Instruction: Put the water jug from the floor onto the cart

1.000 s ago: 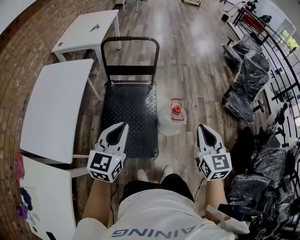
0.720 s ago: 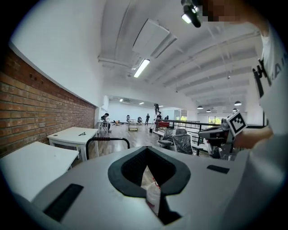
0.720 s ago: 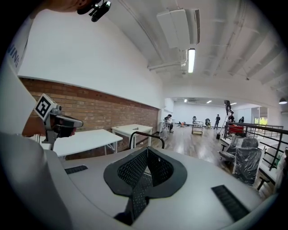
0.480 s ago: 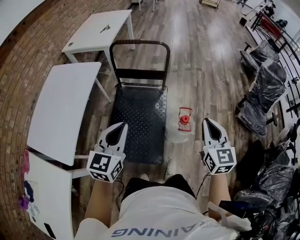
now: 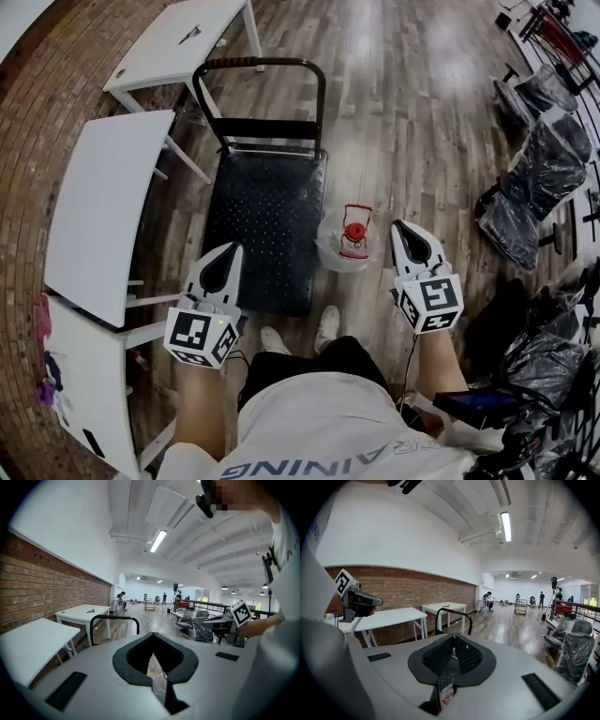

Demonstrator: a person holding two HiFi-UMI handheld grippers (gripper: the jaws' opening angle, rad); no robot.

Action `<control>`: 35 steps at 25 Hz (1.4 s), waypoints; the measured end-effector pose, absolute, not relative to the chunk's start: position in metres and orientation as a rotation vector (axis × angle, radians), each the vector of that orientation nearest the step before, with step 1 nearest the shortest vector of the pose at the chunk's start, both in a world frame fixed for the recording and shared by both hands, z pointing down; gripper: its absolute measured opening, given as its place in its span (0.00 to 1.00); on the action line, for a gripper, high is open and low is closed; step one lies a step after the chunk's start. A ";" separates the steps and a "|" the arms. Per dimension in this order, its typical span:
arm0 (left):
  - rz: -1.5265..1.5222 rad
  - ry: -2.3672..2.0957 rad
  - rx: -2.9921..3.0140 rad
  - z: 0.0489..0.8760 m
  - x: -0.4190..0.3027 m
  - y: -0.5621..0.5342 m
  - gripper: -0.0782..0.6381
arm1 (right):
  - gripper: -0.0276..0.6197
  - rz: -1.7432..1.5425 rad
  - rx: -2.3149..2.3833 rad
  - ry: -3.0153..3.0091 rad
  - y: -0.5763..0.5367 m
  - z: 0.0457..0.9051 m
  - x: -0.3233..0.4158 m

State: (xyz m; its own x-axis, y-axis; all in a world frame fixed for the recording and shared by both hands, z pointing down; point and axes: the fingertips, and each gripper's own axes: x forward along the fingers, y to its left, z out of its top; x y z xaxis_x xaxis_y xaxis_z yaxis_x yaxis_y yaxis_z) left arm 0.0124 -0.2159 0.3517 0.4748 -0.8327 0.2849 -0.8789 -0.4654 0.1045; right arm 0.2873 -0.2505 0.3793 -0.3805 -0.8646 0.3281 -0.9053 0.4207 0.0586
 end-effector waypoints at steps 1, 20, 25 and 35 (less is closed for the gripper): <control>0.297 -1.467 2.475 0.359 0.013 -0.217 0.11 | 0.05 0.208 1.519 -2.358 -0.255 0.390 0.289; 0.404 -1.506 2.263 0.452 -0.013 -0.227 0.11 | 0.23 0.494 1.384 -2.139 -0.322 0.611 0.305; 0.435 -1.534 2.184 0.482 -0.024 -0.218 0.11 | 0.35 0.549 1.307 -2.079 -0.333 0.679 0.305; 0.512 -1.582 2.021 0.539 -0.037 -0.194 0.11 | 0.52 0.594 1.130 -2.014 -0.329 0.789 0.301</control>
